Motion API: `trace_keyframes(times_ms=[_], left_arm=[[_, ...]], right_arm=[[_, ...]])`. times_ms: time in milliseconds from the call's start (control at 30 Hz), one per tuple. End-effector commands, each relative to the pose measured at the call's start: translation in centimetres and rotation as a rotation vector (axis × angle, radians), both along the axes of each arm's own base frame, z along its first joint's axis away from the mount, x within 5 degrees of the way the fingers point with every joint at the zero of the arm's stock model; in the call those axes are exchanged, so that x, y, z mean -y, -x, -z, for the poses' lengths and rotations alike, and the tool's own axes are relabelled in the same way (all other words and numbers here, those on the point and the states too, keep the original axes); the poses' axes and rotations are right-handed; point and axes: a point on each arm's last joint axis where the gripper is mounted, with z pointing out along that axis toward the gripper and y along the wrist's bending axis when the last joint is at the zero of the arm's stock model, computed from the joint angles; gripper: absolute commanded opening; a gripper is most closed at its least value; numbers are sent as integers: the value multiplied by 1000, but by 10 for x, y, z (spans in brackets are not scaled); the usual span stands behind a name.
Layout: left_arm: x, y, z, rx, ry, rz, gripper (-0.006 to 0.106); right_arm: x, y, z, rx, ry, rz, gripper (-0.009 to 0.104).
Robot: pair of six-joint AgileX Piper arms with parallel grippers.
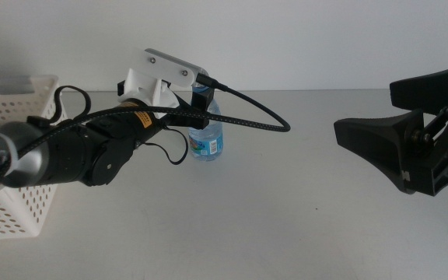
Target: Use arms to grab the bottles and put them into the dustbin to the left of the table.
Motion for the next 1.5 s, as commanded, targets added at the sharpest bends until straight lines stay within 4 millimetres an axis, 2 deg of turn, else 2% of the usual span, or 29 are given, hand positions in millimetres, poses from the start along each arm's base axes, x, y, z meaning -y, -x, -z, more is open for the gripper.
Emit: trace_keyframes(times_ms=[0,367,567,700,800,967,1033,1067,1233,1467], left_arm=[[4,-10,-26,118,90,0,93],[20,-50,22,68,136,-3,93],[16,-60,48,60,146,-17,93],[16,-61,52,95,164,-11,91],[15,-62,52,98,160,-9,77],[17,-59,48,29,170,11,25],[14,-55,35,-45,132,9,3],[13,-52,28,-73,109,9,-2],[0,-27,-34,-138,-6,-25,-2],[-47,-5,-118,-250,-106,-232,-2]], right_arm=[[1,2,-20,100,-56,-3,86],[2,1,-20,112,-41,-1,86],[2,1,-20,114,-39,0,86],[2,1,-20,114,-39,0,86],[2,1,-20,114,-39,0,86],[2,1,-20,114,-39,0,86],[2,1,-20,114,-39,0,86],[2,1,-20,114,-39,0,86],[2,1,-20,114,-39,0,86],[2,1,-20,114,-39,0,86]])
